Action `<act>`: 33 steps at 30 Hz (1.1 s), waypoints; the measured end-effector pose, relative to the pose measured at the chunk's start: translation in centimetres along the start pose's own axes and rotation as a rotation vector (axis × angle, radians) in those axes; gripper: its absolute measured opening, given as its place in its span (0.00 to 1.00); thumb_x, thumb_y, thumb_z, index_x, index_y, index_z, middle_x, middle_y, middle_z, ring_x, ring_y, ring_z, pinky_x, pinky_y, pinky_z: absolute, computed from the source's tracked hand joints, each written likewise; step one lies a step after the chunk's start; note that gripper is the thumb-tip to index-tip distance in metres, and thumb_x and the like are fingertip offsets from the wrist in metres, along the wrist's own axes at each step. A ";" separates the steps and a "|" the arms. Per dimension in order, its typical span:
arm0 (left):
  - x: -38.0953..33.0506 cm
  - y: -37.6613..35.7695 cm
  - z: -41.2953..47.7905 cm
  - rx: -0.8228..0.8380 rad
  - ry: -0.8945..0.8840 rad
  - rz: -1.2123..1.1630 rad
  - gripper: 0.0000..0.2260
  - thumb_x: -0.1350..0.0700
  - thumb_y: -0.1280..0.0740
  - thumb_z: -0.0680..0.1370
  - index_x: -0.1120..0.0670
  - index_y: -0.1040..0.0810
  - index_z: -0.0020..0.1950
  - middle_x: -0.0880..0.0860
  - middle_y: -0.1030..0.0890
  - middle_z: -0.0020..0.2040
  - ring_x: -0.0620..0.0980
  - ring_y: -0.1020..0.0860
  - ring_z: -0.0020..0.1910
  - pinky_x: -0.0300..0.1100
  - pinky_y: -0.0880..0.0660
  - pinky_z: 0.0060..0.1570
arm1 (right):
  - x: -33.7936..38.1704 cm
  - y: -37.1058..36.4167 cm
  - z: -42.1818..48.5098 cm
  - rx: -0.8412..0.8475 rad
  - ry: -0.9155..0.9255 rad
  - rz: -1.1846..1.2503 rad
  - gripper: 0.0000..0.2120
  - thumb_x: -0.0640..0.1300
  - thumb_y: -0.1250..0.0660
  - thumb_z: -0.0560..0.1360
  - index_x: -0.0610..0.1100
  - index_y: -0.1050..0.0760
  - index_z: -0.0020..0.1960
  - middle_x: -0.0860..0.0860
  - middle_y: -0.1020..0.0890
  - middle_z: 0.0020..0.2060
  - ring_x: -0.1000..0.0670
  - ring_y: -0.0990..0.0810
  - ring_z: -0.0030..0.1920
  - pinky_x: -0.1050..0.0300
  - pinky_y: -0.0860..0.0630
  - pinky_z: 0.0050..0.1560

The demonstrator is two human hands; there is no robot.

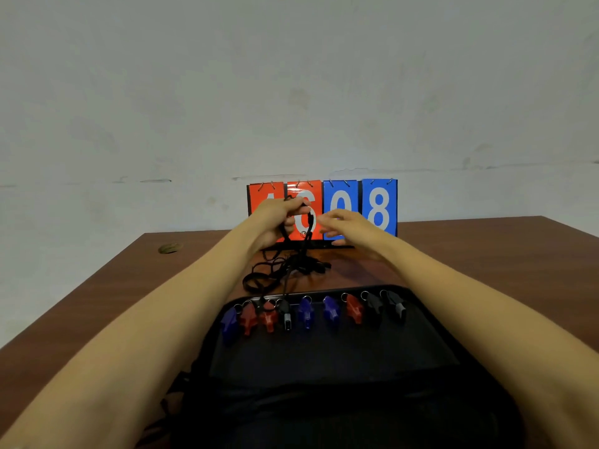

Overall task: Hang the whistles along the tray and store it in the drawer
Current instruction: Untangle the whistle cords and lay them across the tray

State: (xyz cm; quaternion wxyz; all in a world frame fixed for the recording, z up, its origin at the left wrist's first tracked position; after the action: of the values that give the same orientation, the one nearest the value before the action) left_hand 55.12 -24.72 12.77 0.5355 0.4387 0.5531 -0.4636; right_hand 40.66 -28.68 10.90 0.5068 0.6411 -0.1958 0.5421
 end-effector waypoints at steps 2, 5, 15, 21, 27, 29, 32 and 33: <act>-0.2 -0.2 -0.4 0.006 -0.001 0.030 0.09 0.55 0.38 0.80 0.56 0.21 0.46 0.50 0.19 0.40 0.40 0.37 0.21 0.32 0.37 0.23 | 0.4 -0.8 0.2 0.037 0.046 -0.073 0.20 0.54 0.33 0.75 0.51 0.29 0.64 0.49 0.24 0.54 0.50 0.24 0.57 0.56 0.26 0.56; -0.1 -0.2 -0.7 0.027 -0.013 0.065 0.08 0.55 0.38 0.80 0.56 0.21 0.47 0.49 0.19 0.38 0.41 0.37 0.22 0.33 0.38 0.25 | 0.4 -2.2 0.2 0.083 0.065 -0.100 0.16 0.53 0.32 0.74 0.46 0.24 0.58 0.50 0.23 0.52 0.51 0.24 0.54 0.57 0.27 0.53; 4.8 6.1 -1.0 -0.156 0.236 0.988 0.11 0.59 0.35 0.72 0.59 0.28 0.54 0.59 0.28 0.53 0.55 0.26 0.49 0.45 0.25 0.48 | 1.4 3.6 0.0 -0.270 0.011 0.319 0.06 0.42 0.37 0.78 0.40 0.25 0.52 0.48 0.18 0.39 0.54 0.19 0.39 0.61 0.23 0.39; 0.1 -0.3 -2.2 -0.185 -0.407 0.893 0.15 0.52 0.34 0.77 0.56 0.25 0.61 0.55 0.25 0.61 0.53 0.28 0.61 0.47 0.29 0.61 | 2.6 2.6 -0.2 -0.176 -0.004 0.168 0.11 0.45 0.32 0.76 0.40 0.20 0.53 0.53 0.21 0.45 0.56 0.25 0.46 0.58 0.26 0.48; 2.8 -4.6 -2.3 0.048 -0.284 0.660 0.15 0.51 0.36 0.79 0.63 0.24 0.55 0.51 0.22 0.45 0.47 0.24 0.43 0.36 0.27 0.46 | 4.3 2.4 -0.6 -0.097 0.011 0.276 0.07 0.46 0.33 0.76 0.44 0.19 0.46 0.52 0.23 0.42 0.53 0.29 0.38 0.61 0.28 0.40; 3.5 -3.8 -1.8 0.027 -0.249 0.629 0.12 0.55 0.39 0.80 0.63 0.22 0.51 0.51 0.21 0.40 0.44 0.24 0.38 0.33 0.27 0.41 | 4.7 3.0 -0.7 -0.100 0.012 0.375 0.06 0.45 0.36 0.77 0.44 0.21 0.45 0.51 0.21 0.41 0.54 0.27 0.36 0.61 0.28 0.38; 4.5 -0.7 -1.1 -0.055 -0.182 0.728 0.10 0.58 0.39 0.80 0.60 0.21 0.48 0.55 0.20 0.41 0.50 0.24 0.37 0.41 0.28 0.39 | 4.7 5.1 -0.6 -0.228 -0.013 0.575 0.08 0.40 0.41 0.79 0.43 0.26 0.43 0.48 0.21 0.36 0.54 0.27 0.28 0.64 0.30 0.29; 4.9 0.8 -0.9 -0.100 -0.154 0.792 0.09 0.58 0.39 0.80 0.60 0.20 0.47 0.56 0.20 0.42 0.52 0.24 0.37 0.40 0.30 0.36 | 4.5 5.9 -0.6 -0.282 -0.018 0.588 0.09 0.39 0.43 0.79 0.43 0.27 0.43 0.48 0.22 0.34 0.54 0.28 0.27 0.64 0.32 0.26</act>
State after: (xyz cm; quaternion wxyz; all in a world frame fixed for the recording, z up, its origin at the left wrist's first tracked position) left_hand 55.51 -23.71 7.87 0.7330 0.5555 0.3213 -0.2255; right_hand 37.16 -29.29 17.44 0.4106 0.4854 -0.4499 0.6272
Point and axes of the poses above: each hand's wrist, its own z-axis towards the middle knuckle, its own y-axis out of the back of the hand, x = y × z, the point moved 7 cm from there along z, towards the middle knuckle
